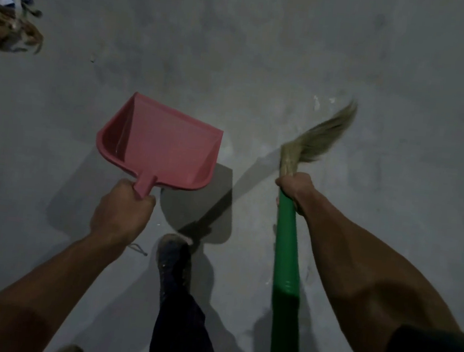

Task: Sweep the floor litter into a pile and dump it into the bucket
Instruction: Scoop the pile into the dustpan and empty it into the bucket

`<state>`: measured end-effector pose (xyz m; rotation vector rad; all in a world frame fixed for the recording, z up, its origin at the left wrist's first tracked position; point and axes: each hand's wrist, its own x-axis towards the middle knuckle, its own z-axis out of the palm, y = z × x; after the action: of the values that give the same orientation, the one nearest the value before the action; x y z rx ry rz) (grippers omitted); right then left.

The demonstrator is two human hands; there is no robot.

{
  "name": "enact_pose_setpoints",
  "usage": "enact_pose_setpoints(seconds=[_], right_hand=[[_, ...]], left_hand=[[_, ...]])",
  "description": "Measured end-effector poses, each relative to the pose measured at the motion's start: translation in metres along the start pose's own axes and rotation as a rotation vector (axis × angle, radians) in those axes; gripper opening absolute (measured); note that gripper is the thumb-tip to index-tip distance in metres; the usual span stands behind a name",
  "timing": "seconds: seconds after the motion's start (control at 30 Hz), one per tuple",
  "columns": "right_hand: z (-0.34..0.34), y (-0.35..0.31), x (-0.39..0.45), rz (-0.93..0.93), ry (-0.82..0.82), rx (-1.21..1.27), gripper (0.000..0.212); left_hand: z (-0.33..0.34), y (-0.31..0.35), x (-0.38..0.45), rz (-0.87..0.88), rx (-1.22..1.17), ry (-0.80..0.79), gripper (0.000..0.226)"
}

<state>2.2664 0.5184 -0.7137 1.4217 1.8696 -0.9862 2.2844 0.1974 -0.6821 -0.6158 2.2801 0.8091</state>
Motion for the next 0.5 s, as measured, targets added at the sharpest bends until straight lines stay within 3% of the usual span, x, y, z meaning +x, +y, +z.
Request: enact_pose_setpoints(seconds=[0.13, 0.3, 0.4, 0.5], right_hand=[[0.021, -0.026, 0.000, -0.176, 0.011, -0.359, 0.048], [0.052, -0.052, -0.021, -0.435, -0.131, -0.580, 0.045], [0.059, -0.066, -0.037, -0.602, -0.181, -0.534, 0.050], [0.048, -0.074, -0.048, -0.625, -0.177, -0.322, 0.058]], left_hand=[[0.000, 0.004, 0.011, -0.015, 0.010, 0.027, 0.018], [-0.008, 0.001, 0.019, -0.049, 0.055, 0.060, 0.018], [-0.018, -0.005, 0.017, -0.070, 0.059, 0.066, 0.020], [-0.031, -0.010, 0.011, -0.129, 0.045, 0.081, 0.019]])
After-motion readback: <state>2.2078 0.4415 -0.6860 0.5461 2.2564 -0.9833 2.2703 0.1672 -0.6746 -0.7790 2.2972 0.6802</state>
